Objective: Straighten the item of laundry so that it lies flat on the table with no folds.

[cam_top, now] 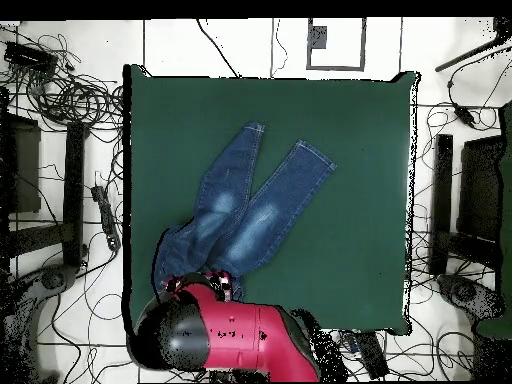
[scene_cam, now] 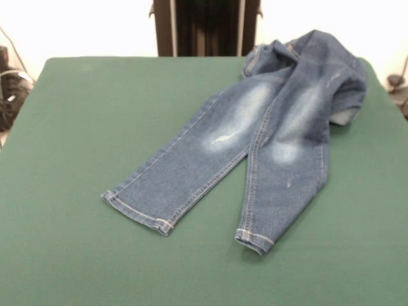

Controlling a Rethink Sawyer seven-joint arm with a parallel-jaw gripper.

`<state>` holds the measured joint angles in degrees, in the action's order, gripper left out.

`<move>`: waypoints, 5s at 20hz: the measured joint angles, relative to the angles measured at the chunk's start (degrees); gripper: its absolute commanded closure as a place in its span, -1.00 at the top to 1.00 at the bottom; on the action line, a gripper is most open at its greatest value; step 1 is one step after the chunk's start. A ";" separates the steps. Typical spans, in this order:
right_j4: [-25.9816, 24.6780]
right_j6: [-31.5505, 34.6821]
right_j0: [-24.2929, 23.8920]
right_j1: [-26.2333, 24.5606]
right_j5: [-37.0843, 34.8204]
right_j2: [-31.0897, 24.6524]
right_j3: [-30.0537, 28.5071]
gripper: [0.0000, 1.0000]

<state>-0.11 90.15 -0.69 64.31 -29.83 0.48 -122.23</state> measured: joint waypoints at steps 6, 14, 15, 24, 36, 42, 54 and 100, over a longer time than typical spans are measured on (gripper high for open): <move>0.00 0.00 -0.01 -3.59 2.76 0.02 1.47 1.00; 0.02 0.00 0.00 -8.69 5.48 0.24 2.79 1.00; 0.02 0.00 0.00 -9.19 5.83 0.26 2.83 1.00; 0.05 0.00 -0.15 -14.12 9.82 0.34 2.88 1.00; 0.07 0.00 -0.55 -17.82 14.47 0.38 2.89 1.00; 0.08 0.00 -0.55 -19.76 16.38 0.43 2.90 1.00; 0.10 0.00 -0.77 -22.37 18.77 0.50 2.91 1.00; -0.27 0.01 -4.26 -25.05 30.57 0.94 1.86 1.00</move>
<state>-0.38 90.17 -4.95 39.26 0.74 1.42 -120.37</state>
